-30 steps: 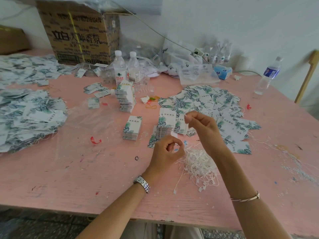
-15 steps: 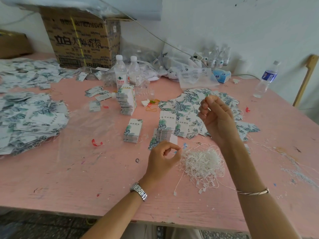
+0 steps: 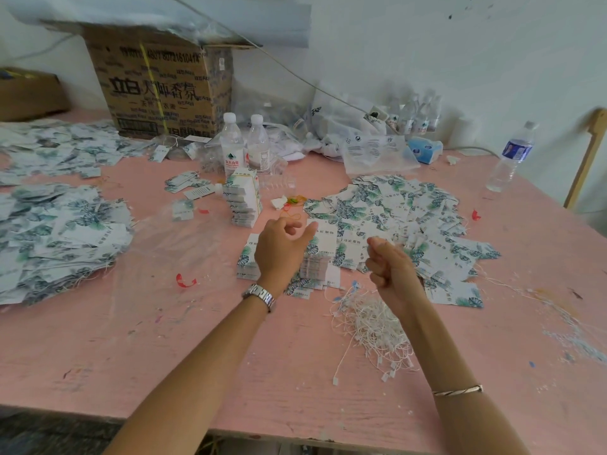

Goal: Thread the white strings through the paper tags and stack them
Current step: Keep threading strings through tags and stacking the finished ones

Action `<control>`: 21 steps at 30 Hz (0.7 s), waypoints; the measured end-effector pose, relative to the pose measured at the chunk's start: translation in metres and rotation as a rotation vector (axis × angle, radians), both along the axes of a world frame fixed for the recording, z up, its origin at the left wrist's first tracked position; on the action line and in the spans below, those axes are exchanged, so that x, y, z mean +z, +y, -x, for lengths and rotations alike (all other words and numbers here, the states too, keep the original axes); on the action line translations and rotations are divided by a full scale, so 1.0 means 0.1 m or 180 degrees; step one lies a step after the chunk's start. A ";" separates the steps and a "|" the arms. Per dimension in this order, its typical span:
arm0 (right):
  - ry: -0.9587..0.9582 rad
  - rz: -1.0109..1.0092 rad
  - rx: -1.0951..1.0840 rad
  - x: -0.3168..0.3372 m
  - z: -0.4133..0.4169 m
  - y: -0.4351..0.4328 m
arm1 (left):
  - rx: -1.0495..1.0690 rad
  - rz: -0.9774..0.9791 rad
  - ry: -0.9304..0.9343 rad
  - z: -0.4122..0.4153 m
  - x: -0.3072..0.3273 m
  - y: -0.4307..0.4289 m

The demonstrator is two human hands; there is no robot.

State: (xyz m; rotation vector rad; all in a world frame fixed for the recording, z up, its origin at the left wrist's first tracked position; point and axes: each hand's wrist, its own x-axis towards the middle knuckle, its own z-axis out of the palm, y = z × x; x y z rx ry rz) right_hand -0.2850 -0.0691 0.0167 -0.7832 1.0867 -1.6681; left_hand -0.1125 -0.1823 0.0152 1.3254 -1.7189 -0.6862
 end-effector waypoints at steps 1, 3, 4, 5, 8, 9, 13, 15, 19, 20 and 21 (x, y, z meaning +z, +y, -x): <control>-0.0024 -0.0040 -0.0016 -0.04 -0.01 0.00 | -0.0105 -0.0126 -0.0124 0.02 0.01 -0.04; -0.0071 -0.0103 -0.0043 -0.09 -0.02 0.00 | -0.0274 -0.0353 -0.0377 0.06 0.01 -0.09; -0.0083 -0.0117 -0.0051 -0.11 -0.03 0.00 | -0.0329 -0.0450 -0.0471 0.07 0.01 -0.10; -0.0076 -0.0119 -0.0049 -0.12 -0.04 0.00 | -0.0359 -0.0525 -0.0525 0.07 0.00 -0.11; -0.0030 -0.0078 -0.0009 -0.13 -0.04 0.00 | -0.0342 -0.0591 -0.0465 0.04 -0.03 -0.11; -0.0043 -0.0061 0.0000 -0.13 -0.03 0.00 | -0.0336 -0.0579 -0.0406 0.03 -0.03 -0.11; -0.0111 -0.0072 0.0014 -0.17 -0.04 0.02 | -0.0357 -0.0584 -0.0224 -0.01 -0.03 -0.06; -0.0133 -0.0052 0.0036 -0.18 -0.05 0.02 | -0.0300 -0.0556 -0.0215 -0.03 -0.02 -0.06; -0.0169 -0.0020 0.0035 -0.18 -0.03 0.04 | -0.0316 -0.0581 -0.0271 -0.05 -0.03 -0.03; -0.0163 -0.0017 0.0031 -0.19 -0.03 0.05 | -0.0319 -0.0598 -0.0269 -0.06 -0.04 -0.02; -0.0145 -0.0015 0.0033 -0.20 -0.02 0.05 | -0.0316 -0.0608 -0.0240 -0.06 -0.04 -0.02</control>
